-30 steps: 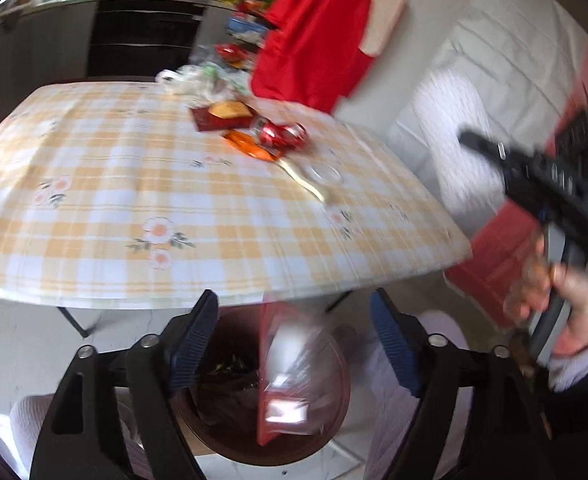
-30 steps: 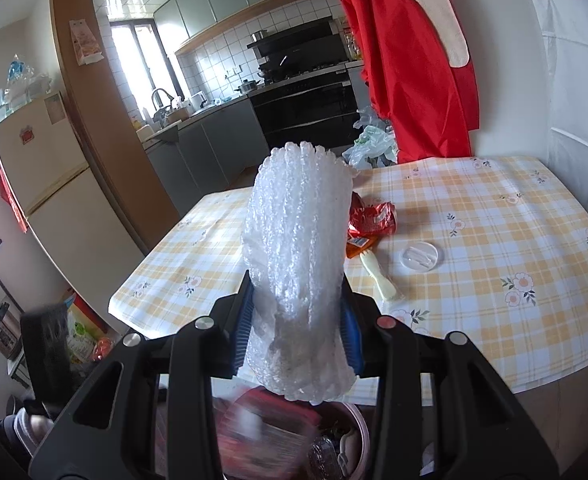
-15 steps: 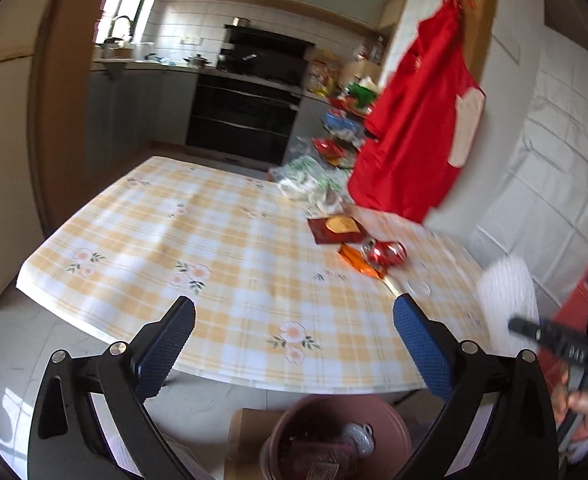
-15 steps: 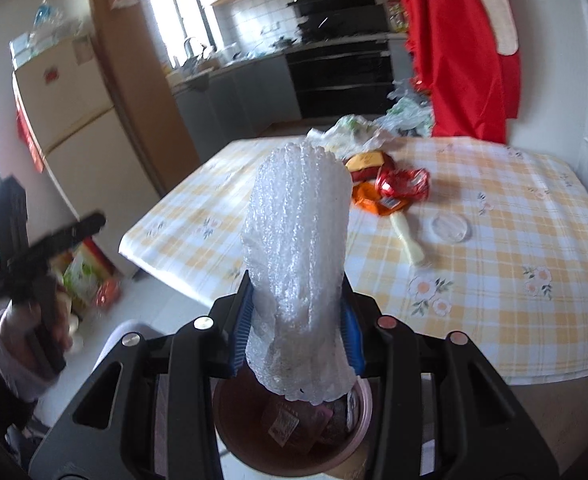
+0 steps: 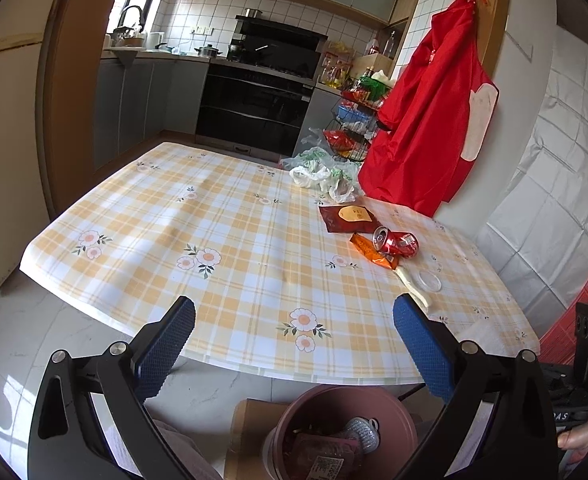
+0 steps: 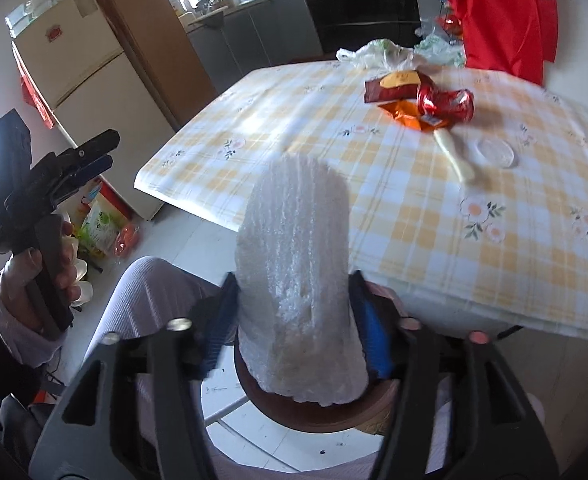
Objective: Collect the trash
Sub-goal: 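Open the right tool to drop the foam sleeve into the bin, then reach both tools toward the white plastic spoon and clear round lid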
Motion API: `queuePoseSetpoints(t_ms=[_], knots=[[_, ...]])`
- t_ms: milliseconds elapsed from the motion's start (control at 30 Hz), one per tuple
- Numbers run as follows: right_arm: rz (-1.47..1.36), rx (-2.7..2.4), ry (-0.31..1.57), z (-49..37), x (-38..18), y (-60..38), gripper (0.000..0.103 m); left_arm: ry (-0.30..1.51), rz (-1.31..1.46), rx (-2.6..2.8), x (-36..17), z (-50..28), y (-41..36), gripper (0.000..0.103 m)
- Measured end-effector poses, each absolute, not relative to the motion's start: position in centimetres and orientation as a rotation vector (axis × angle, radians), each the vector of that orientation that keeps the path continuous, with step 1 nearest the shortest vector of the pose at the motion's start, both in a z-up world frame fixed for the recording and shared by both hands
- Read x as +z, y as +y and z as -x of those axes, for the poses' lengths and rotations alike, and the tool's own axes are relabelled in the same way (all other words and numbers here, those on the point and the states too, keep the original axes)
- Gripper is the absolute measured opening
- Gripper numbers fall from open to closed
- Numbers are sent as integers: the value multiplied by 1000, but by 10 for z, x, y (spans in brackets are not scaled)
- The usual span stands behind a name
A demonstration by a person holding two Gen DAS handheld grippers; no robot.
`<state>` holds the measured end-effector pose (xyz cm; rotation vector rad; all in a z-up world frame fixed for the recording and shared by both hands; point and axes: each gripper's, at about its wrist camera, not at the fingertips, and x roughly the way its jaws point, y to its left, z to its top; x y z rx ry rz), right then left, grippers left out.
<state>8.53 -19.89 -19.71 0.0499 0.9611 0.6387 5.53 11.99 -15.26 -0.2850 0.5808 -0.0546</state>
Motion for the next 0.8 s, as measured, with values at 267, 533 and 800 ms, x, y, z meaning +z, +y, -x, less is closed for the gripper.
queuePoseSetpoints(t_ms=[267, 533, 800], knots=[[-30, 567, 943, -91, -196, -201, 96, 601, 298, -45, -163, -57, 124, 97], [22, 375, 900, -107, -199, -224, 97, 630, 291, -47, -171, -63, 120, 97], [41, 236, 876, -127, -207, -249, 97, 674, 266, -56, -184, -76, 109, 97]])
